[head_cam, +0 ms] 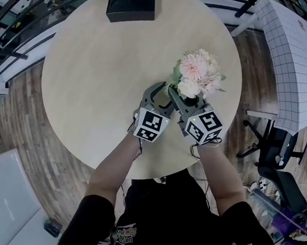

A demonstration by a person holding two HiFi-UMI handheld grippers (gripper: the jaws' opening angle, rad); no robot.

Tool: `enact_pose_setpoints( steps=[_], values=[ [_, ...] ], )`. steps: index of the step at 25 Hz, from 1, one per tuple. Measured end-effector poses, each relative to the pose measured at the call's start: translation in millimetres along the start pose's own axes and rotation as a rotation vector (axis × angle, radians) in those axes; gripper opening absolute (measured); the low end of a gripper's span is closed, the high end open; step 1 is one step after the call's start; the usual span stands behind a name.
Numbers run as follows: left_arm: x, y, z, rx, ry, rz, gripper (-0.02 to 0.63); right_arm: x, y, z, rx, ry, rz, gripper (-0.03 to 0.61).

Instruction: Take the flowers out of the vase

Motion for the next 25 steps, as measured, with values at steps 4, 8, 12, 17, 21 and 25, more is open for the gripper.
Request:
enact_pose_setpoints(
  steps=[4, 8, 12, 17, 21, 25],
  values=[
    [-1, 0, -1, -0.006, 0.001, 0.008, 0.258, 0, -1, 4, 0.015, -0.025, -0.004, 0.125],
    [-2, -1, -3, -0.011, -0.002, 0.014, 0.256, -2, -4, 10, 0.032, -0.023, -0.006, 0.119],
    [-1, -1, -2, -0.012, -0.001, 0.01, 0.255, -4, -8, 17, 0.056, -0.019, -0.002, 0.106],
    [-2, -1, -1, -0.014, -0.007, 0.013, 0.255, -5, -14, 33, 0.094, 0.012, 0.003, 0.092],
    [-1, -1, -4, -0.02, -0.012, 0.017, 0.255, -8, -22, 51, 0.136, 0.031, 0.01, 0.091],
    [-1, -1, -5, -0.024, -0.008, 0.018, 0.256, -7, -33, 71, 0.175, 0.056, 0.003, 0.089]
  ],
)
Point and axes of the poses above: the fingertips, and each gripper's own axes: y forward along the fingers, x to its right, z out of its top, the point moved 3 cm from there along -y, backward along the fingers, and after that the axes turned 14 degrees about -z, right-handed, at the moved point
